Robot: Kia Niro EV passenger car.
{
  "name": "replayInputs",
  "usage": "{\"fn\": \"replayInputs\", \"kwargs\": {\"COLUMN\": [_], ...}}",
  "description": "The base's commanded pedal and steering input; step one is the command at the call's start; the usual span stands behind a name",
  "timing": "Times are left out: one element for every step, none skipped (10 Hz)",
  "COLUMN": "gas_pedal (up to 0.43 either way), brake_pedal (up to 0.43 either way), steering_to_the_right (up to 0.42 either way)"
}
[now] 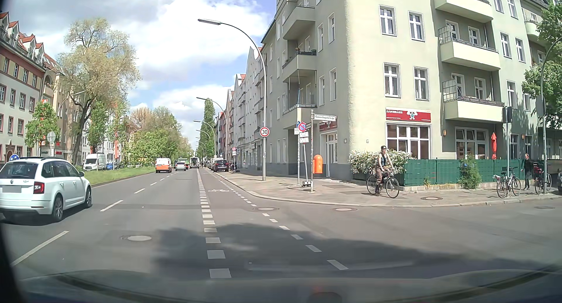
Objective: Follow the waypoints while adhering to traffic rules and regulations
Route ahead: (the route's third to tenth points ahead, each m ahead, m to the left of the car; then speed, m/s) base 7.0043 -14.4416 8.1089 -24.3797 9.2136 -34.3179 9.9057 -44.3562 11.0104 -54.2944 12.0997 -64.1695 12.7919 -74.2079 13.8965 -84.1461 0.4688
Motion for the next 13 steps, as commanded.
{"fn": "replayInputs", "kwargs": {"gas_pedal": [0.000, 0.000, 0.000, 0.000, 0.000, 0.000, 0.000, 0.000, 0.000, 0.488, 0.520, 0.512, 0.480], "brake_pedal": [0.256, 0.250, 0.250, 0.238, 0.177, 0.098, 0.098, 0.024, 0.018, 0.024, 0.018, 0.024, 0.024], "steering_to_the_right": [0.679, 0.680, 0.703, 0.717, 0.731, 0.752, 0.769, 0.782, 0.795, 0.813, 0.828, 0.847, 0.862]}}
